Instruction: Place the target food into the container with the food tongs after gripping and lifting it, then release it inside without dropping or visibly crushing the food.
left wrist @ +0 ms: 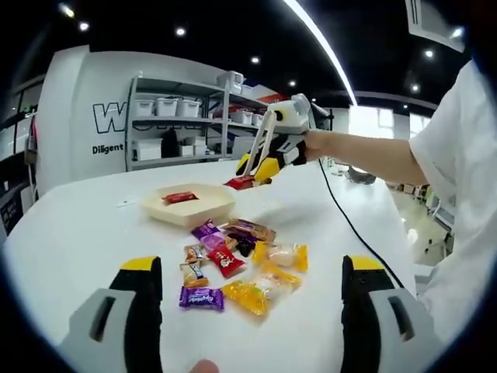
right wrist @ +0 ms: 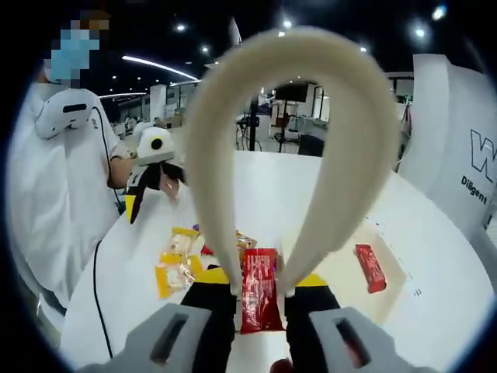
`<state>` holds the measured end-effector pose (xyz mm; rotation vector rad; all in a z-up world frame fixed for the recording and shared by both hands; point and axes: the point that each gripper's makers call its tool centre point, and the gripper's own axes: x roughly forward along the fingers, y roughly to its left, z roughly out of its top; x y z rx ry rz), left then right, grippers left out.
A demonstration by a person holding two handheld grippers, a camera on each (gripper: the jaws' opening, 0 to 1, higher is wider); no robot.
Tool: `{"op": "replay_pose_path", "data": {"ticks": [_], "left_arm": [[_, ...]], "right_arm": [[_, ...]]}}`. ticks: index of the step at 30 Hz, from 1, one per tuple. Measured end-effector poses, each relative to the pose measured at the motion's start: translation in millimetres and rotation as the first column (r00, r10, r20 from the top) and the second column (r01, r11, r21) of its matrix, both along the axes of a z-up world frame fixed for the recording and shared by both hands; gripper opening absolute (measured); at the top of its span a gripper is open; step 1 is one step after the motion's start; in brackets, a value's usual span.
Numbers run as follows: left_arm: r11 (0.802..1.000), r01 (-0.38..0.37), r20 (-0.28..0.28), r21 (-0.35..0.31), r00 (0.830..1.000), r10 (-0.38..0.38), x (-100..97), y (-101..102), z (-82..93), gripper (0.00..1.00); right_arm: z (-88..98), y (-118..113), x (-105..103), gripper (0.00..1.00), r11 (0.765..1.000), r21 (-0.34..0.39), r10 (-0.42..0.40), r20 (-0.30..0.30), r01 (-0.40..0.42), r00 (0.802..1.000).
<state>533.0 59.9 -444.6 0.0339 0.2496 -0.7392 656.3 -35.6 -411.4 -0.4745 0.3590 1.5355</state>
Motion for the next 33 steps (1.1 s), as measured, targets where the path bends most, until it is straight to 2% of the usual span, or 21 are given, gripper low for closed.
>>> {"op": "replay_pose_path", "data": {"ticks": [12, 33], "left_arm": [[1.000, -0.015, 0.003, -0.008, 1.000, 0.015, -0.6, 8.9, 1.2, 0.94], [0.999, -0.034, -0.017, -0.008, 0.999, 0.034, 4.8, 16.7, -5.6, 0.94]], "right_arm": [[-4.1, 23.0, 27.5, 0.18, 1.000, -0.003, -0.014, -0.011, 0.014, 1.000], [-27.2, 41.6, 84.6, 0.18, 0.998, -0.025, -0.065, -0.011, 0.065, 0.998]]}}
